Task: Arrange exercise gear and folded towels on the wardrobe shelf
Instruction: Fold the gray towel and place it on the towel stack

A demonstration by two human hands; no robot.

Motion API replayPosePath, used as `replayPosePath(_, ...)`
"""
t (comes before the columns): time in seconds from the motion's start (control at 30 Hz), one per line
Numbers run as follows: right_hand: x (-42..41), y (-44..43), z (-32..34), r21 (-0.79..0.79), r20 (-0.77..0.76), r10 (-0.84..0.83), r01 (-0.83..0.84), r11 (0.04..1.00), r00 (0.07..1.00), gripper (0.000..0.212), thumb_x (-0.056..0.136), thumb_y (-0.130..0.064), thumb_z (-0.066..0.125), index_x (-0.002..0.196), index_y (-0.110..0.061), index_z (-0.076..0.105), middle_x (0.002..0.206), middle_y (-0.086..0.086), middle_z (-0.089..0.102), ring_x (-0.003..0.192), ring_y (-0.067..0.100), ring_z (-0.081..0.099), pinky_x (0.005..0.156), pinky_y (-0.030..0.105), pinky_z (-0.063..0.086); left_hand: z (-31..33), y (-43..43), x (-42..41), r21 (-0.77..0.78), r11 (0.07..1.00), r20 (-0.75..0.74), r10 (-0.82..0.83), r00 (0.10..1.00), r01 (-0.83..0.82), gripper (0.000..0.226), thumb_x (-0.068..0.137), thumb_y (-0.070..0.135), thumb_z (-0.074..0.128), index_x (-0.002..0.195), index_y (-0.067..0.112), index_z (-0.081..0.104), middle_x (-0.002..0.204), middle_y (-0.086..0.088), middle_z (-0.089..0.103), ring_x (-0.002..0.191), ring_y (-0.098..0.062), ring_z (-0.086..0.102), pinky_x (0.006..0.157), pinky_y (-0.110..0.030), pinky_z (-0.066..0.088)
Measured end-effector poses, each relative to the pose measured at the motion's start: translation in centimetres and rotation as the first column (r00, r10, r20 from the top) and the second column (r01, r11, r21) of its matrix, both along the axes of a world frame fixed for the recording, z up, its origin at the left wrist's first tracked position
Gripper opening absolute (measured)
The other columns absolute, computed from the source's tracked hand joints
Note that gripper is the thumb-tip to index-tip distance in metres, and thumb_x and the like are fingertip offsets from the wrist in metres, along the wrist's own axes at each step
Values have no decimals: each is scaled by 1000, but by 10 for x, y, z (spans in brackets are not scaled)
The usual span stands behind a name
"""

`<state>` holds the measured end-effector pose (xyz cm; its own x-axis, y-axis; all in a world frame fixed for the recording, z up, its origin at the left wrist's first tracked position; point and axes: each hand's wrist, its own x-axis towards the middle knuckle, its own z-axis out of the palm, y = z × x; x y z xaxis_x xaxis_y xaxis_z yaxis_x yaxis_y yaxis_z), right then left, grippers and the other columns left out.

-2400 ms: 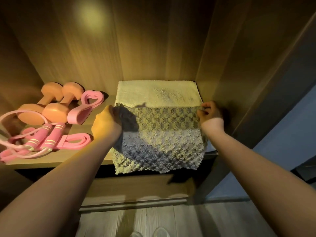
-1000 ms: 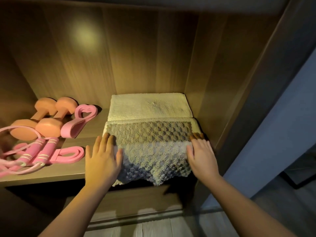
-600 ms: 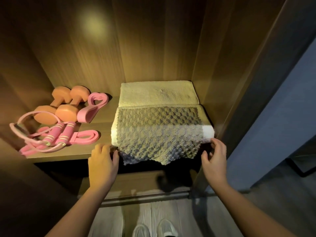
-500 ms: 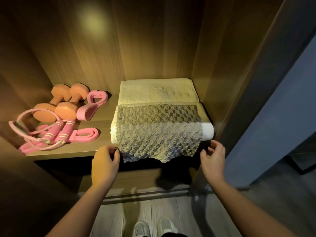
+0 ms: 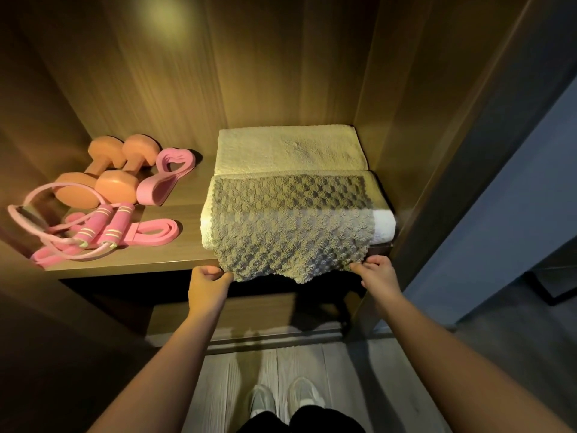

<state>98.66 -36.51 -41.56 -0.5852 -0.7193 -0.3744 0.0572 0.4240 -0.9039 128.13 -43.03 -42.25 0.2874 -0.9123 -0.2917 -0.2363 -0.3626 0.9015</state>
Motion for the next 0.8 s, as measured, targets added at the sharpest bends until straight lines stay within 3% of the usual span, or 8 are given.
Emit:
replayPosePath(0.13, 2, 3, -2, 11, -30, 61, -60, 998, 998, 37, 87, -15, 72, 111, -12, 43, 91, -3, 51, 77, 7, 51, 62, 24, 41, -5, 2, 0, 43, 997, -65, -66, 996, 69, 29, 81, 12, 75, 94, 15, 49, 87, -10, 63, 78, -24, 60, 80, -40, 49)
replayPosePath(0.2, 1, 7, -2, 22, -64, 85, -84, 996, 994, 30, 88, -16, 70, 107, -12, 46, 88, -1, 53, 75, 11, 53, 61, 25, 41, -3, 7, 3, 24, 993, -40, -116, 992, 117, 23, 83, 9, 71, 95, 13, 53, 82, -10, 65, 73, -23, 60, 74, -38, 50)
replayPosePath(0.33, -8, 30, 4, -42, -153, 118, -126, 991, 981, 17, 90, -13, 66, 89, -16, 50, 69, 0, 54, 59, 11, 48, 54, 24, 38, 10, 28, 16, -105, 971, -36, -218, 975, 214, 19, 87, 6, 62, 93, 19, 50, 68, -2, 59, 63, -15, 54, 62, -29, 44)
replayPosePath(0.47, -10, 59, 25, -218, -214, 194, -241, 946, 957, 15, 92, -3, 58, 91, -16, 51, 53, -10, 45, 47, 3, 39, 48, 19, 35, 31, 57, 29, -301, 916, 13, -273, 962, 265, 21, 90, 0, 58, 87, 16, 45, 64, -1, 46, 57, -12, 44, 56, -28, 38)
replayPosePath(0.57, -9, 76, 47, -257, -259, 216, -283, 924, 941, 27, 92, 2, 51, 82, -16, 67, 69, -8, 62, 56, 0, 51, 54, 12, 41, 51, 78, 32, -371, 873, 42, -325, 945, 317, 20, 92, -2, 53, 86, 16, 60, 74, 6, 60, 62, -5, 51, 60, -19, 41)
replayPosePath(0.63, -10, 84, 63, -238, -219, 254, -304, 922, 942, 45, 91, 5, 41, 77, -19, 75, 74, -10, 68, 58, 5, 52, 55, 16, 42, 66, 87, 34, -350, 873, 53, -345, 937, 341, 37, 94, -4, 46, 85, 22, 72, 85, 18, 68, 78, 7, 60, 71, -14, 45)
replayPosePath(0.7, -14, 91, 76, -203, -233, 311, -359, 911, 921, 53, 88, 10, 37, 86, -24, 78, 88, -7, 72, 60, 6, 54, 58, 20, 44, 81, 93, 37, -329, 874, 18, -372, 928, 357, 49, 95, -7, 40, 87, 26, 75, 97, 21, 68, 95, 12, 60, 73, -10, 47)
replayPosePath(0.8, -21, 99, 95, -190, -334, 344, -420, 887, 878, 53, 86, 15, 49, 105, -27, 74, 116, -3, 69, 92, 16, 66, 82, 37, 53, 102, 98, 41, -317, 868, 5, -401, 916, 382, 44, 95, -8, 46, 96, 26, 74, 101, 20, 65, 90, 18, 59, 68, -5, 49)
